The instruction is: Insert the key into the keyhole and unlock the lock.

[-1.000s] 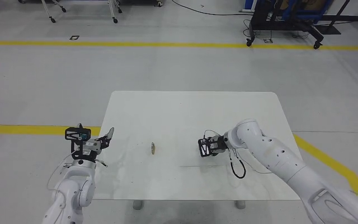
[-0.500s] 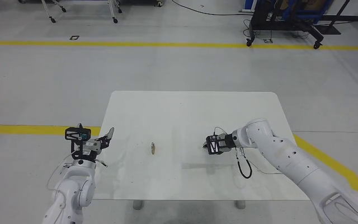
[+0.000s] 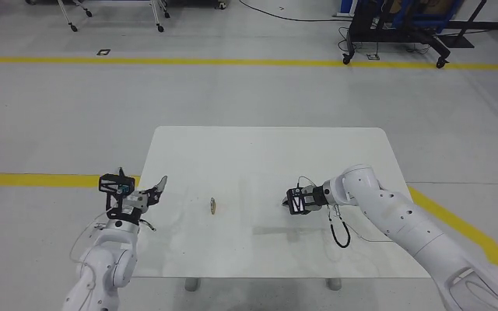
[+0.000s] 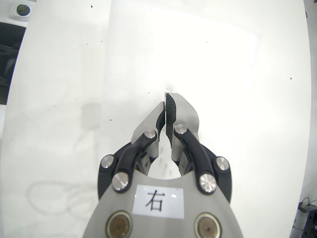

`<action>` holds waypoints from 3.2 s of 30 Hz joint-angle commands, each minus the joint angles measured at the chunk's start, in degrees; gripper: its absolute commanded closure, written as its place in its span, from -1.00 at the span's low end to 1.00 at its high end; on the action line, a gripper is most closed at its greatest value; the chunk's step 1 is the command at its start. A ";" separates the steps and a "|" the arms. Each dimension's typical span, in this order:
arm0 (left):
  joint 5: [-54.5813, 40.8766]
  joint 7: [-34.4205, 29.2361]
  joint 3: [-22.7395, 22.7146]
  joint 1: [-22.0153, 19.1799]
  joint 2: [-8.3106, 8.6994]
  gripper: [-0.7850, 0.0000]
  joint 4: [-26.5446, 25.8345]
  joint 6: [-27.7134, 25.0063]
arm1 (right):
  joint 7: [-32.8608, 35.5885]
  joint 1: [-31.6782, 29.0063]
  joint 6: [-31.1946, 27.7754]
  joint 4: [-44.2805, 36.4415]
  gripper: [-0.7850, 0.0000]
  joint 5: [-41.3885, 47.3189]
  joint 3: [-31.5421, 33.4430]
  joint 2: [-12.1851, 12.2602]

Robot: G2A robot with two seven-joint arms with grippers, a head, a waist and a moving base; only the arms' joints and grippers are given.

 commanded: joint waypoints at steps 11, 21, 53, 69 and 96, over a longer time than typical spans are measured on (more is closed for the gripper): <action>4.75 -13.42 12.22 -13.18 -0.74 -1.00 1.01 -9.92 | 0.00 0.00 0.00 0.00 1.00 0.00 0.00 0.00; 0.37 -10.36 12.66 -12.96 -0.76 -1.00 3.47 -14.43 | 0.00 0.00 0.00 0.00 1.00 0.00 0.00 0.00; 6.41 -32.71 43.34 -39.88 -8.15 -1.00 26.98 -19.94 | -0.18 -1.29 1.15 -0.89 1.00 0.84 1.03 0.24; 4.41 -30.00 42.50 -40.07 -8.83 -1.00 26.63 -19.36 | -9.34 -4.06 0.46 -1.04 1.00 0.62 5.42 2.15; 4.41 -30.00 42.50 -40.07 -8.83 -1.00 26.63 -19.36 | -26.70 -3.09 0.00 3.89 1.00 17.42 3.59 3.01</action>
